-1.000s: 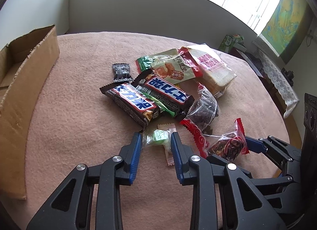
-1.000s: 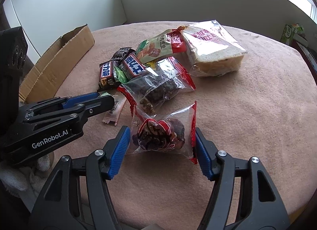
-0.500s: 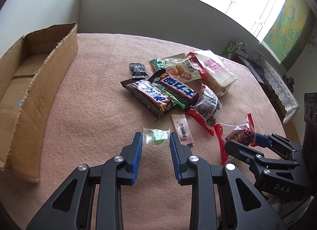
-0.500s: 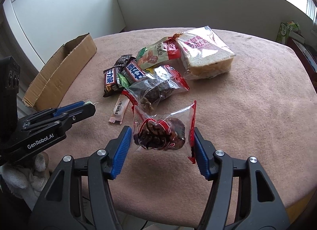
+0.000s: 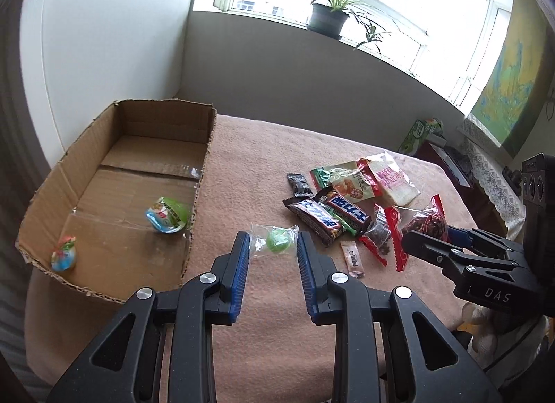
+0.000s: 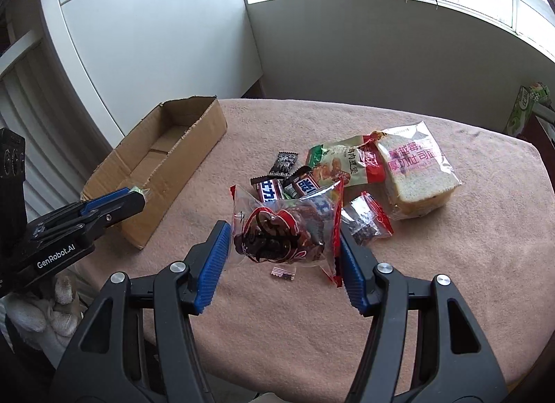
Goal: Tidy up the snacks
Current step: 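Carry the jerky bag and green candy into the box and release both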
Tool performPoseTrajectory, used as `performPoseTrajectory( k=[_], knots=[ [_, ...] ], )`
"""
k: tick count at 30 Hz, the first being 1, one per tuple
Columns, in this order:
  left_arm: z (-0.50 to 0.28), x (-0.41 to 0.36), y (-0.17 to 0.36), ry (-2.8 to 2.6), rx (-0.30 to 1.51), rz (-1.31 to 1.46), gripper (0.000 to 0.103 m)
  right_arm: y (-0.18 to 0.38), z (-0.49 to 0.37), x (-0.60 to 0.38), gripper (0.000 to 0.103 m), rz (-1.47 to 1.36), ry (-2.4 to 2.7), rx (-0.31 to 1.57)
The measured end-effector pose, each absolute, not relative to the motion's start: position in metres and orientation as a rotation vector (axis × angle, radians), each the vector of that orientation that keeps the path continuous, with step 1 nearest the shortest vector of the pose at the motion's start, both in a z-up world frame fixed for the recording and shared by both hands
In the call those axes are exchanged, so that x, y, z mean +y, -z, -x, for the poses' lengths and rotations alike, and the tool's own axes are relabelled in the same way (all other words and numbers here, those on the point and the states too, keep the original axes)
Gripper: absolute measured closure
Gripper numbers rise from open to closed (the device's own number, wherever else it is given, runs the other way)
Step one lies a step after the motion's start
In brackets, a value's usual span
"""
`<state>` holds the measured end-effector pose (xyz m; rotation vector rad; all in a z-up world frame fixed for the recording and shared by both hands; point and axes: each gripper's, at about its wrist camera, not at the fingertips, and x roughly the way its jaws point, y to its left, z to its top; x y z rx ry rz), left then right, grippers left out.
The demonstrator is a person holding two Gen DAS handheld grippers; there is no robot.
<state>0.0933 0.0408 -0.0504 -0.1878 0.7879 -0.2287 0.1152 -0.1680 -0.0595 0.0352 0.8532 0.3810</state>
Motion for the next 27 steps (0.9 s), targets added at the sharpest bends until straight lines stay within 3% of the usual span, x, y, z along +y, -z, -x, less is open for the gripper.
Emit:
performPoseTrajectory(
  k=[13,27],
  knots=[
    [-0.094,0.119,0.044,0.058,0.738,0.241,0.077,0.029,-0.163,-0.084,0.040,0.011,-0.519,0.810],
    [-0.099,0.154,0.061,0.002,0.759,0.279,0.077,0.047,-0.207,0.014,0.039,0.094,-0.595,0.852]
  ],
)
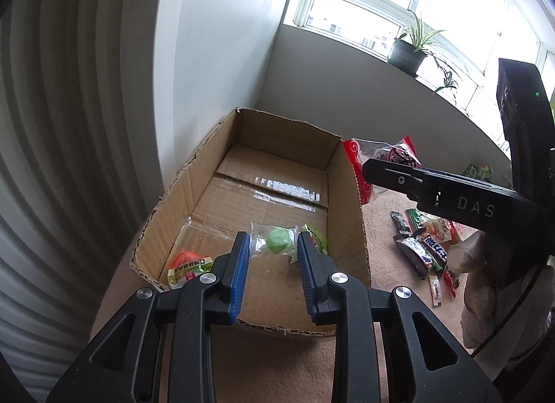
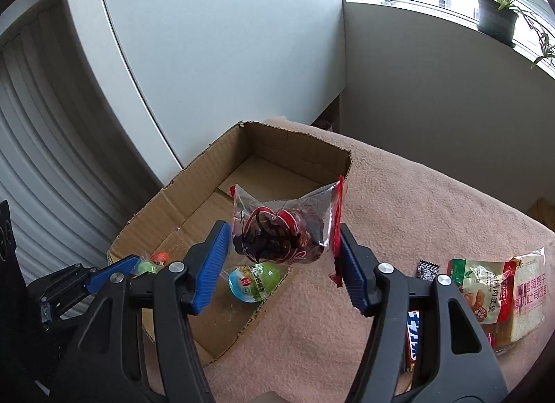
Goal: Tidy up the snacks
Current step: 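Carry the jerky bag and green candy into the box and release both, then grasp the second jerky bag with the right gripper while the left grasps the small white candy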
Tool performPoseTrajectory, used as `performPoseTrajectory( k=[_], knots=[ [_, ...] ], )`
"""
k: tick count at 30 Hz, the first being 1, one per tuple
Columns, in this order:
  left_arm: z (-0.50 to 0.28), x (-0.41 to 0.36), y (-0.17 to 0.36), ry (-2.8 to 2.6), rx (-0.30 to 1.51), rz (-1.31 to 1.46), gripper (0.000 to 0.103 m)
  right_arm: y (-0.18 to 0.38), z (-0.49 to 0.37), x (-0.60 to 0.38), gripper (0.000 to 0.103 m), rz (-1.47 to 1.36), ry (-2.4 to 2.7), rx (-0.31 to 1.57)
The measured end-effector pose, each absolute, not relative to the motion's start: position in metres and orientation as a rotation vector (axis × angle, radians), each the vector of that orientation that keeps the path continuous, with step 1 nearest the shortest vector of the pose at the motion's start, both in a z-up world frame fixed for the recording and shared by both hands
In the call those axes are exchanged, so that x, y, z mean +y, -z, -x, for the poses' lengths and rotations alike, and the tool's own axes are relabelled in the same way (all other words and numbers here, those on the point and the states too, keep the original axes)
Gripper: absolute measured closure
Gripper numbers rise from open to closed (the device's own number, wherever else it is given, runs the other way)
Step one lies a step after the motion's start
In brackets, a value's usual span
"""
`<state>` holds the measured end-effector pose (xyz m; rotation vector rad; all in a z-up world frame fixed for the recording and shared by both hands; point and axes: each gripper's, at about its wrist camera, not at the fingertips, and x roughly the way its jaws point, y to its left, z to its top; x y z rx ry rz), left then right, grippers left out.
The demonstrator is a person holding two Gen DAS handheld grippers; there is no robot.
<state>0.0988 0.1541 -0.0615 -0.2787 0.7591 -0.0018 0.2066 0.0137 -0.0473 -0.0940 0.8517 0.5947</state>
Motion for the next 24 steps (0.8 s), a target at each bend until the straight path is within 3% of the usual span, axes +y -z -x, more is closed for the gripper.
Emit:
performPoseTrajectory(
  k=[7,9,11,13,24],
  knots=[
    [-0.102,0.160,0.064,-0.003,0.767,0.287,0.076,0.054,-0.215,0.034,0.036,0.103,-0.603,0.869],
    [-0.103,0.161,0.064,-0.010,0.767,0.287,0.074,0.053,-0.216,0.035,0.017,0.099,-0.602,0.864],
    [-0.102,0.162,0.063,-0.012,0.767,0.296,0.064,0.050,-0.214,0.033,0.012,0.090,-0.599,0.838],
    [-0.101,0.161,0.061,-0.021,0.761,0.301,0.057,0.046,-0.212,0.031,0.012,0.090,-0.600,0.831],
    [-0.088,0.144,0.051,0.008,0.748,0.305,0.057,0.036,-0.176,-0.031,0.012,0.071,-0.556,0.805]
  ],
)
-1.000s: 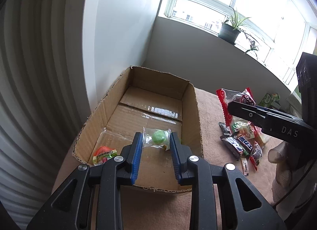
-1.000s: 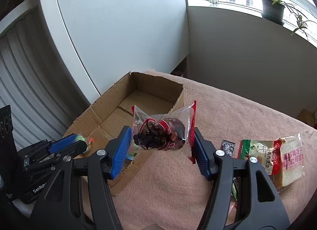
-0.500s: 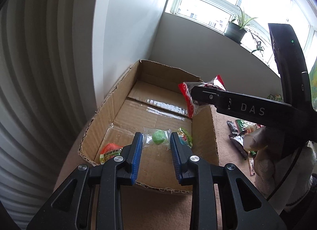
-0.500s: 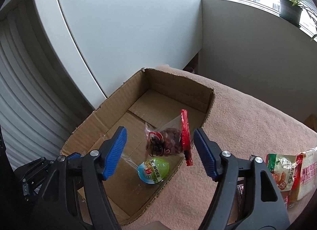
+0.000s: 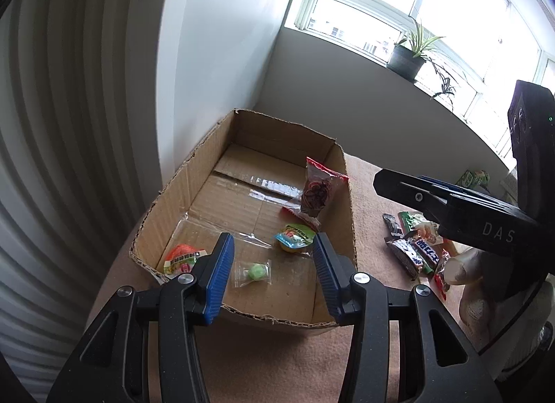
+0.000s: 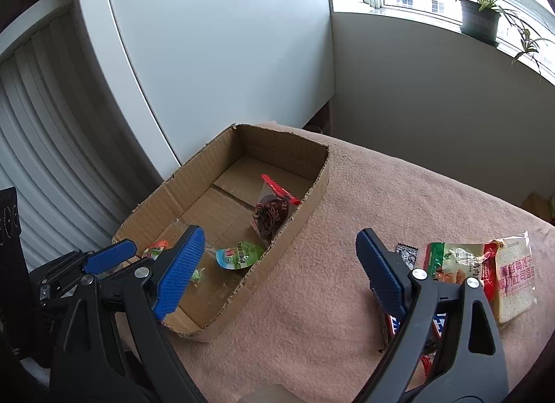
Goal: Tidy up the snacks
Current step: 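Grasp the second jerky bag with the right gripper while the left grasps the small white candy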
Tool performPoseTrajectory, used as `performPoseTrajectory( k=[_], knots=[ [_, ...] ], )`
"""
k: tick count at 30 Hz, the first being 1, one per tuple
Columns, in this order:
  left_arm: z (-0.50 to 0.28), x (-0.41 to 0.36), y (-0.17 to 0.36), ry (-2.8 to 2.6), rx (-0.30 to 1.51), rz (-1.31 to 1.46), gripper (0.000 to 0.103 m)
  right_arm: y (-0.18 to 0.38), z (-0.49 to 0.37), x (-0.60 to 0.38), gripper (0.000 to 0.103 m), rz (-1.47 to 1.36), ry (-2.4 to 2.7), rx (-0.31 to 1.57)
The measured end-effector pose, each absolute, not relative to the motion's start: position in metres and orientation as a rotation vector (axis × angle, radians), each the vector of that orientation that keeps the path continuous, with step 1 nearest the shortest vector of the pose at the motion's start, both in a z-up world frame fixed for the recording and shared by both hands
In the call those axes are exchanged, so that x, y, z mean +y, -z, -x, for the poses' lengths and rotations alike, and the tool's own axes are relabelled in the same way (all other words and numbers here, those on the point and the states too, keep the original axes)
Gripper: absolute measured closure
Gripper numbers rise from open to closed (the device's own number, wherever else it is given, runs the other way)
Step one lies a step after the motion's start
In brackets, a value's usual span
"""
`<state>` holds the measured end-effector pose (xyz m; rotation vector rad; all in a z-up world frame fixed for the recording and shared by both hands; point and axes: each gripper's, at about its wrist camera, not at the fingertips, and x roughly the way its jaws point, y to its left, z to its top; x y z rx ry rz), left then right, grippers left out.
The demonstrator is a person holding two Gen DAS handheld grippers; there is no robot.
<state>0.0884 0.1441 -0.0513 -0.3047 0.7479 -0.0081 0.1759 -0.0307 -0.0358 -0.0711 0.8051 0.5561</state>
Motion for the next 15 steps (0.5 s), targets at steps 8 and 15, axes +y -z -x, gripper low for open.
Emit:
performPoseTrajectory(
  k=[8,15],
  knots=[
    [-0.083,0.119,0.044,0.063,0.747,0.293,0.057,0.041,-0.149,-0.134,0.012,-0.042,-0.387,0.820],
    [-0.090,0.081,0.054,0.149,0.788,0.275,0.057,0.068,-0.127,-0.219,0.012,-0.177,-0.180,0.862]
  ],
)
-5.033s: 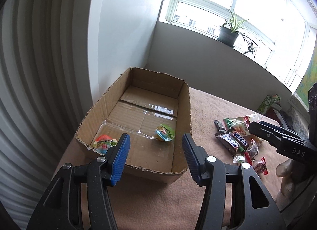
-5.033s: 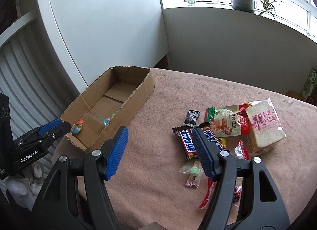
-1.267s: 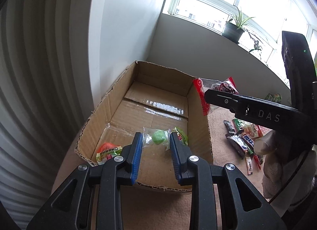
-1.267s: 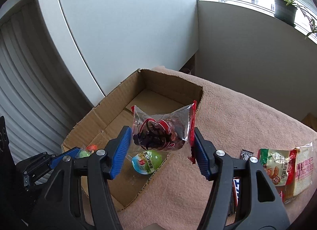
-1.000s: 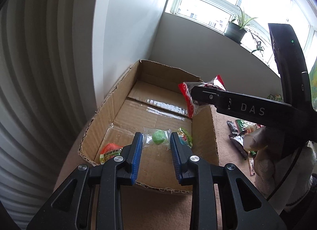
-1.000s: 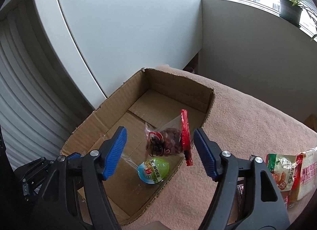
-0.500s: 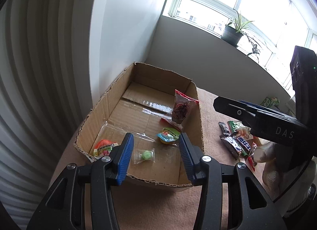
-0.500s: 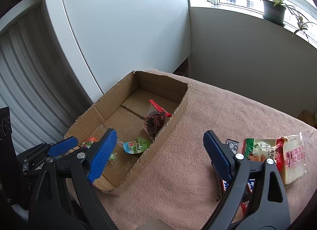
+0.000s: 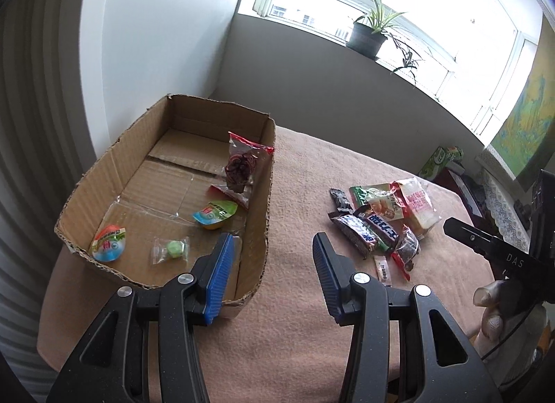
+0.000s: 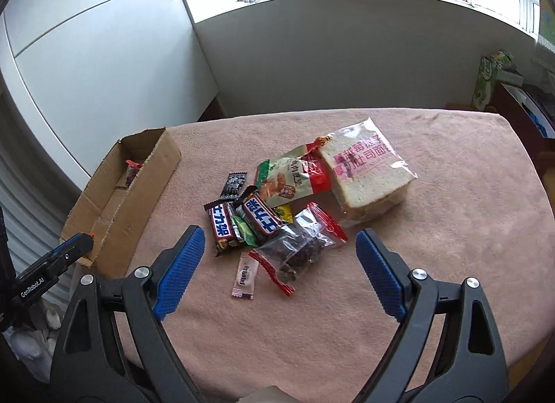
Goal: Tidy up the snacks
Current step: 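Grasp the second jerky bag with the right gripper while the left grasps the small white candy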
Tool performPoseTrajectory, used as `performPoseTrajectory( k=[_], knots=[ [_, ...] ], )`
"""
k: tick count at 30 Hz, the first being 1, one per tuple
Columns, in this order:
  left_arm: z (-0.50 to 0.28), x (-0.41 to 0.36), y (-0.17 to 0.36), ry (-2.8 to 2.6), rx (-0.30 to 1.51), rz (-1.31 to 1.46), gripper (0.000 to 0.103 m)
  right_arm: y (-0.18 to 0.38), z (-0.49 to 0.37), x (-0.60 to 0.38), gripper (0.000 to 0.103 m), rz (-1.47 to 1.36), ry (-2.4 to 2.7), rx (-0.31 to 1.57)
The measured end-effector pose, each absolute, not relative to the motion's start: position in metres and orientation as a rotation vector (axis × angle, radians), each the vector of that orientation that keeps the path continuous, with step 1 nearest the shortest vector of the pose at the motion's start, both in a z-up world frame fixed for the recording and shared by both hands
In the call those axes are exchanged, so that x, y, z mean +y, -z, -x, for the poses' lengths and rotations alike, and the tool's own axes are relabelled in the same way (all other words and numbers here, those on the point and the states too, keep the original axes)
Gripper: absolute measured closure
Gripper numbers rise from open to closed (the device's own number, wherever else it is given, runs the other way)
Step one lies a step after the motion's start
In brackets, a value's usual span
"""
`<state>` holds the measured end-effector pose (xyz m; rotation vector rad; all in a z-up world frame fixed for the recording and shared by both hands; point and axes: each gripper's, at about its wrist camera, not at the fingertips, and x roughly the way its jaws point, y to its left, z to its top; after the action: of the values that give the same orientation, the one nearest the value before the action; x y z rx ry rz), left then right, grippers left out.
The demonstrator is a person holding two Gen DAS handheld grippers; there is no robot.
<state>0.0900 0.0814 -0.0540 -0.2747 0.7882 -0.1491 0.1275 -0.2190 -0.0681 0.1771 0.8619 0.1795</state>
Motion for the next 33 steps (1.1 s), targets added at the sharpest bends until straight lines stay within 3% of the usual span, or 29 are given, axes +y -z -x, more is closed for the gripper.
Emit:
performPoseTrajectory(
  k=[12,22,28,33],
  knots=[
    [-0.095,-0.009,0.083,0.335,0.906,0.178,0.057,0.113,-0.146,-0.251,0.012,-0.351,-0.148,1.014],
    [-0.106,-0.042,0.100,0.409,0.969,0.169,0.057,0.135,-0.175,-0.239,0.013,-0.447,-0.155,1.099],
    [-0.112,-0.052,0.106,0.418,0.985,0.154,0.057,0.145,-0.185,-0.230,0.022,-0.406,-0.165,1.132],
    [-0.119,-0.059,0.112,0.415,0.997,0.140,0.057,0.143,-0.188,-0.231,0.046,-0.352,-0.190,1.151]
  ],
)
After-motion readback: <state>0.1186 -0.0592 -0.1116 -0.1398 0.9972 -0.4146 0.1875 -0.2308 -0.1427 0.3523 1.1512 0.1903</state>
